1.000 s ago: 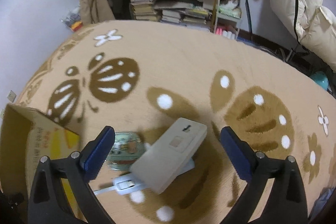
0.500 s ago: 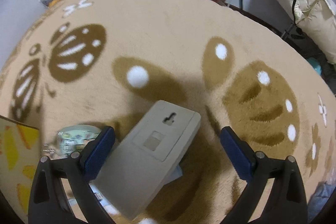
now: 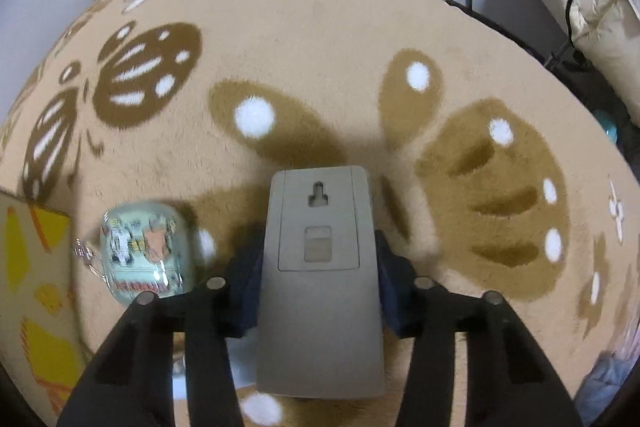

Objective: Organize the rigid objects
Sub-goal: 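Return the right tool to the pile and grasp the white power bank, then lift the white power bank with the right tool and carry it over the box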

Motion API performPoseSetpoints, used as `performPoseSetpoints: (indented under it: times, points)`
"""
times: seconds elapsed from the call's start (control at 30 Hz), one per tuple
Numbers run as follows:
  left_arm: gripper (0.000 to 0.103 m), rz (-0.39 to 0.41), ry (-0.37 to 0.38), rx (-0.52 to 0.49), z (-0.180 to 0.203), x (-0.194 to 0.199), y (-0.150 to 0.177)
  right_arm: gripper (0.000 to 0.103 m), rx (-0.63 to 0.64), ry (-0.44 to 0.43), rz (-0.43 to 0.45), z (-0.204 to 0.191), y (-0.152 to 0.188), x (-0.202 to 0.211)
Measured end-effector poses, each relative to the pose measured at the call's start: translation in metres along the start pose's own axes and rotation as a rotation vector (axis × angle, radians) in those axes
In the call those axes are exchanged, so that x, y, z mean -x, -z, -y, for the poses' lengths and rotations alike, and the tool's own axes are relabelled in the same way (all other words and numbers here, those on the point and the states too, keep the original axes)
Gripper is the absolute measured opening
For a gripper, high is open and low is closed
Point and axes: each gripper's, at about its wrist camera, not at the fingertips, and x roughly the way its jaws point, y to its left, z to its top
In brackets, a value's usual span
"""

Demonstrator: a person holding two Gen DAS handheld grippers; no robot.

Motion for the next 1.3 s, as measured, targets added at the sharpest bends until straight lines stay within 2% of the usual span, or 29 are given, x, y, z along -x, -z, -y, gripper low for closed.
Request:
performPoseSetpoints:
  times: [0.27, 0.4, 0.53, 0.97, 1.3]
  points:
    - [0.017, 0.0, -0.004, 0.0, 0.001, -0.001, 0.0, 0.052, -0.004, -0.047, 0.025, 0.012, 0.024, 0.021]
    - [0.016, 0.008, -0.034, -0.013, 0.006, 0.0, 0.001, 0.052, -0.033, -0.092, 0.06, 0.015, 0.035, 0.04]
    - [0.016, 0.008, -0.046, -0.017, 0.008, 0.001, 0.001, 0.052, -0.03, -0.116, 0.09, 0.012, 0.031, 0.055]
    - [0.016, 0.005, -0.052, -0.023, 0.009, 0.002, 0.0, 0.052, 0.079, -0.195, 0.275, -0.028, 0.016, 0.142]
    - [0.016, 0.005, -0.051, -0.025, 0.008, 0.002, 0.0, 0.052, 0.212, -0.281, 0.314, -0.08, 0.029, 0.177]
